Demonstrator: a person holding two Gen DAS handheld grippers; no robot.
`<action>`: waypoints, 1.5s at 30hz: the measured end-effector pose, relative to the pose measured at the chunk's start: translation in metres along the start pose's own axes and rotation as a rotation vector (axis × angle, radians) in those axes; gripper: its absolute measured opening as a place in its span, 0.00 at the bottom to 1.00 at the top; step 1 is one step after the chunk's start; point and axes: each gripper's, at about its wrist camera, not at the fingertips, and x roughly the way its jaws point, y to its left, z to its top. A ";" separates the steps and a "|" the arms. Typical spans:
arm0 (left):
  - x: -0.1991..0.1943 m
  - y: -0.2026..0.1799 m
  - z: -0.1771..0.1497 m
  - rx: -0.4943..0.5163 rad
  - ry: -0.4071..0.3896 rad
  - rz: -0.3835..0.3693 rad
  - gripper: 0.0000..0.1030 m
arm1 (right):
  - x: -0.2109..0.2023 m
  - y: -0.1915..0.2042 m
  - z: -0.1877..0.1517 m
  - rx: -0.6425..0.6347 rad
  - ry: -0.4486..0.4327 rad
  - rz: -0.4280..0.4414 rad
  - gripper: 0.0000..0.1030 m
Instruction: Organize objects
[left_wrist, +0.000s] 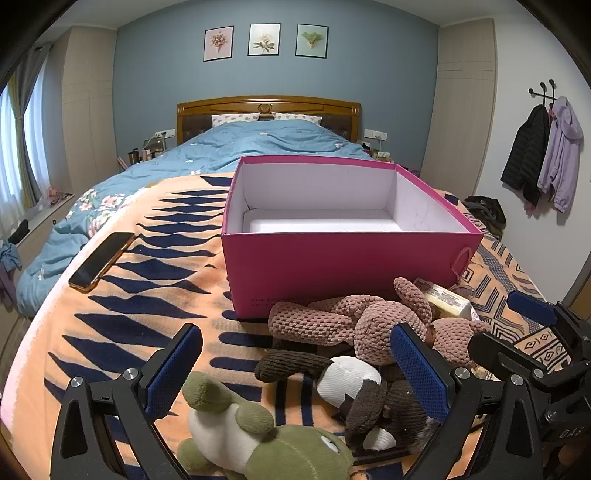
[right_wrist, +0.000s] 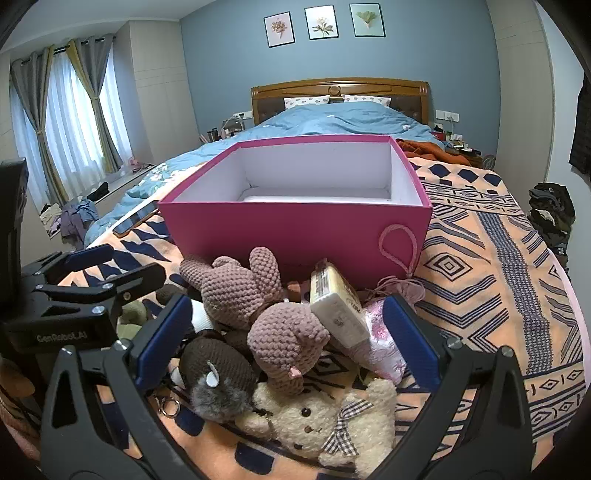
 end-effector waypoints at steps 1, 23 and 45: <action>0.000 0.000 0.000 0.000 0.000 0.000 1.00 | 0.000 0.000 0.000 0.000 0.000 0.002 1.00; 0.003 -0.002 0.001 0.016 0.015 -0.015 1.00 | 0.008 -0.006 -0.007 0.028 0.053 0.056 0.94; 0.031 -0.018 -0.005 0.114 0.107 -0.203 0.84 | 0.033 -0.026 -0.019 0.148 0.151 0.158 0.50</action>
